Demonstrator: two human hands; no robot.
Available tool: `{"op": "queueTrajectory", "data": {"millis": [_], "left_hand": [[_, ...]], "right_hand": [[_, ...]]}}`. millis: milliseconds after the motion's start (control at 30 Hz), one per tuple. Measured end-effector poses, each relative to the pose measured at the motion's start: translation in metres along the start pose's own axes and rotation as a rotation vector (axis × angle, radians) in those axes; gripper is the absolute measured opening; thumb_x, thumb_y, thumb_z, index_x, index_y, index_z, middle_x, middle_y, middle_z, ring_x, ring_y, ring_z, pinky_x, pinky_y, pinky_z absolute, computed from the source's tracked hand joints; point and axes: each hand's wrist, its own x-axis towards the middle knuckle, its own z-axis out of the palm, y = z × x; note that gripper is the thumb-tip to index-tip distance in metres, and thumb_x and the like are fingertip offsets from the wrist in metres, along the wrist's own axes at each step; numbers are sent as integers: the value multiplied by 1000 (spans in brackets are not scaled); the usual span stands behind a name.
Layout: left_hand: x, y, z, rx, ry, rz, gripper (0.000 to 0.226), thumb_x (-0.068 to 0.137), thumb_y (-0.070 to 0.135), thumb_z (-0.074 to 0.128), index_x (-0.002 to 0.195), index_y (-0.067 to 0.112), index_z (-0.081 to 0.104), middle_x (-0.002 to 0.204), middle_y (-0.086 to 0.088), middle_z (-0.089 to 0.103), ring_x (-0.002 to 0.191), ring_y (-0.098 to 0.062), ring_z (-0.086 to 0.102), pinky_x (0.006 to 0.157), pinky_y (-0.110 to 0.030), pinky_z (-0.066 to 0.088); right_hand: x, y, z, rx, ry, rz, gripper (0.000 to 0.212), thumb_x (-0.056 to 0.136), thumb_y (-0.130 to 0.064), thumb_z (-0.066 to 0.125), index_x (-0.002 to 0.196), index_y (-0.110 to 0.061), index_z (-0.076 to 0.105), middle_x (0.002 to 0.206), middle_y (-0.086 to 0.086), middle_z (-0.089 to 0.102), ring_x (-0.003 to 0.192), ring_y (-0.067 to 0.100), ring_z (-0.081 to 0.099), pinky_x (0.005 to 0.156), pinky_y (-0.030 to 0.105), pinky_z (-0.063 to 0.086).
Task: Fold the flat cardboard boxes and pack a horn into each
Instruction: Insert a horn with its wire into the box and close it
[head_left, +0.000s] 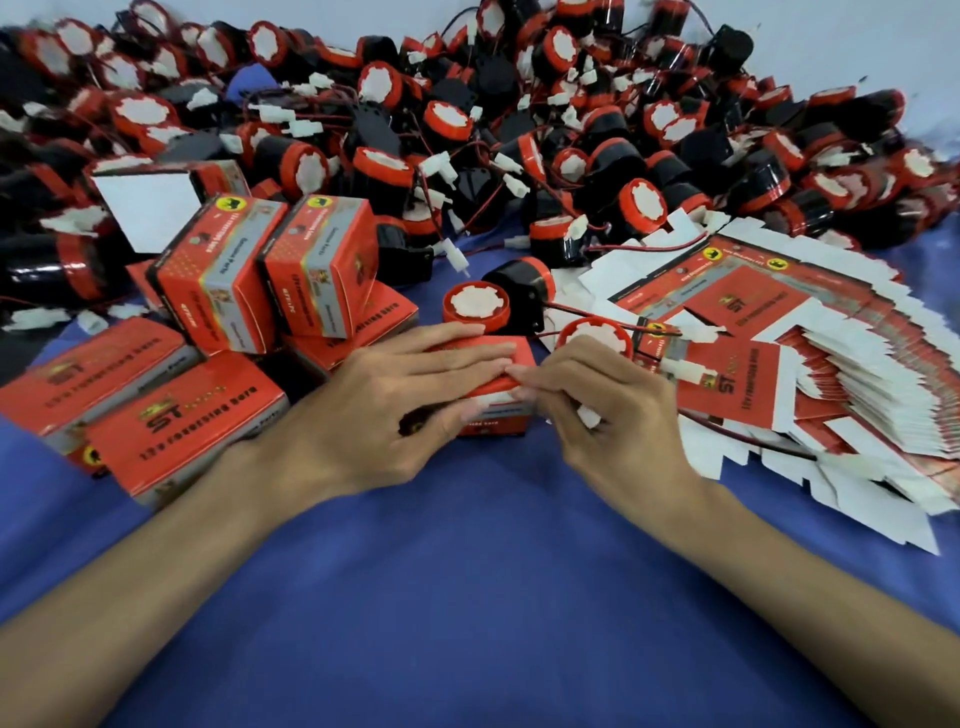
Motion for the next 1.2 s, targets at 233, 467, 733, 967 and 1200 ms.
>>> {"op": "queueTrajectory", "data": {"millis": [233, 467, 733, 967, 1200], "left_hand": [[4, 1, 3, 76, -28, -48, 45, 92, 30, 56, 129, 5, 58, 132, -4, 58, 116, -27, 55, 97, -43, 47], [8, 18, 0, 448, -125, -44, 48, 90, 39, 51, 134, 20, 55, 131, -1, 61, 105, -28, 63, 89, -45, 47], [11, 31, -11, 769, -199, -463, 33, 82, 32, 61, 105, 10, 68, 96, -21, 51, 79, -37, 52, 69, -44, 44], [12, 46, -11, 937, -440, -590, 45, 81, 27, 62, 120, 4, 58, 141, -20, 44, 140, -37, 29, 105, -56, 31], [14, 57, -25, 916, -529, -506, 30, 79, 22, 49, 108, 26, 53, 114, 5, 51, 118, -22, 41, 103, -42, 25]], "right_hand": [[-4, 4, -7, 114, -183, -19, 25, 88, -21, 67, 103, -3, 72, 89, 4, 67, 77, 11, 61, 69, 24, 53], [2, -5, -23, -120, -276, -158, 19, 93, -21, 59, 102, -10, 72, 90, 0, 66, 77, 18, 62, 59, 34, 53], [27, 38, -79, -665, -377, 444, 74, 81, -68, 45, 134, -16, 53, 133, 11, 47, 124, 31, 42, 95, 54, 46], [26, 52, -99, -675, -807, 753, 101, 62, -71, 69, 144, -28, 29, 144, 2, 37, 128, 26, 40, 96, 43, 41], [34, 47, -103, -561, -250, 685, 43, 75, -41, 77, 105, -17, 57, 93, 6, 68, 95, 34, 60, 78, 43, 47]]}}
